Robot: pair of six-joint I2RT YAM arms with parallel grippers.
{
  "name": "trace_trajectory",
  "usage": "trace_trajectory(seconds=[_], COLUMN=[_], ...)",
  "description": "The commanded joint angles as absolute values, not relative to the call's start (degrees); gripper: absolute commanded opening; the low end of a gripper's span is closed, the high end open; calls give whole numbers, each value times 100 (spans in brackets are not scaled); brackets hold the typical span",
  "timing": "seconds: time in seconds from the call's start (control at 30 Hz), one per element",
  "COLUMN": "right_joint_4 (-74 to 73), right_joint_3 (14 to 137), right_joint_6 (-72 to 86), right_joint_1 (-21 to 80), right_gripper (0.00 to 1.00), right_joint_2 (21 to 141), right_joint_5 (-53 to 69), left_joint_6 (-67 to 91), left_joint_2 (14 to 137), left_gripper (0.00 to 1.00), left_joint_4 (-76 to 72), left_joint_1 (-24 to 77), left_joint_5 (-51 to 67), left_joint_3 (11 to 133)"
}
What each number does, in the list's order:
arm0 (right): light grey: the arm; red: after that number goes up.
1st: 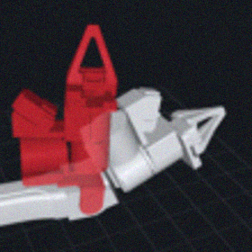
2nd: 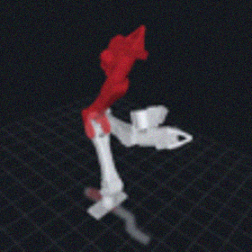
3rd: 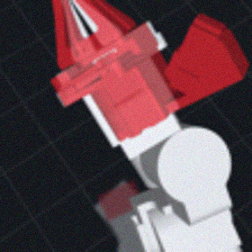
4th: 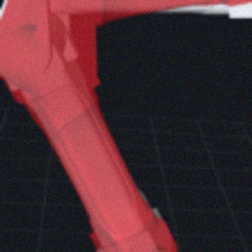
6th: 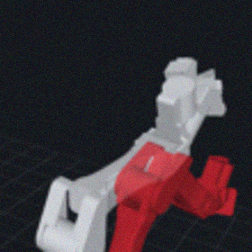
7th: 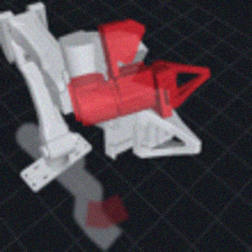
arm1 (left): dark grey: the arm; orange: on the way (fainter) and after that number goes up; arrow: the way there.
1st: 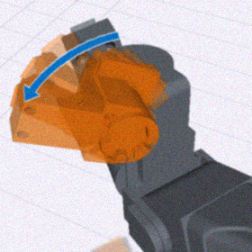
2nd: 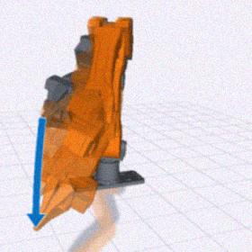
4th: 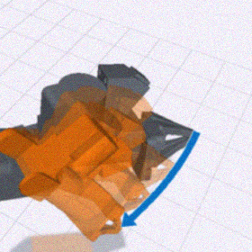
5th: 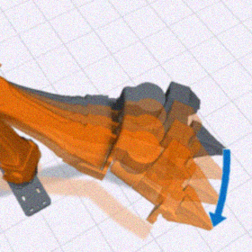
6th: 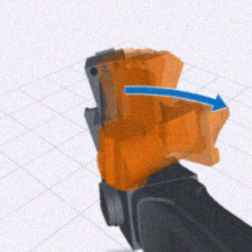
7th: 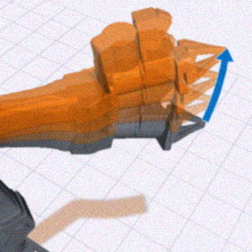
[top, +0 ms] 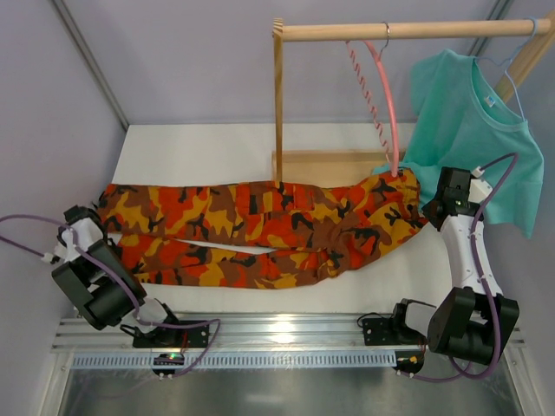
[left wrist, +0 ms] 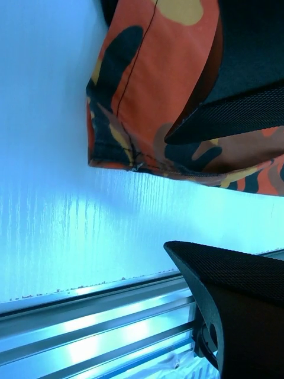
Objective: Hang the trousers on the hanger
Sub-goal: Fold the trousers
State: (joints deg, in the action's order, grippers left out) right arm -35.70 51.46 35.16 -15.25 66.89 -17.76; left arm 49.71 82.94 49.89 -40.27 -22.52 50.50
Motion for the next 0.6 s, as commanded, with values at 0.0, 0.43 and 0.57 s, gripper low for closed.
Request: trace_trajectory(seconds=[0.0,0.43,0.57], right_joint_4=[-3261,-3463,-3489], right_joint_3=[5142,5335,5431], right_joint_6=[3401,3208,3182], right_joint_1=[-1547,-1556,-1556], right_gripper=[4,4,4], right_joint_2=[6671,6732,6759], right_joint_5=[-1714,-1863,-1933], left_joint_6=[4825,4904,5106], left_joint_2=[8393,8641,8008], left_gripper=[67,0,0], left_joint_4=[4817,4781,5027], left_joint_1=[-4157,-4402,-4412], left_joint_5=[-2250,-1793,-1994], left_joint_3=[4922,5335,5563])
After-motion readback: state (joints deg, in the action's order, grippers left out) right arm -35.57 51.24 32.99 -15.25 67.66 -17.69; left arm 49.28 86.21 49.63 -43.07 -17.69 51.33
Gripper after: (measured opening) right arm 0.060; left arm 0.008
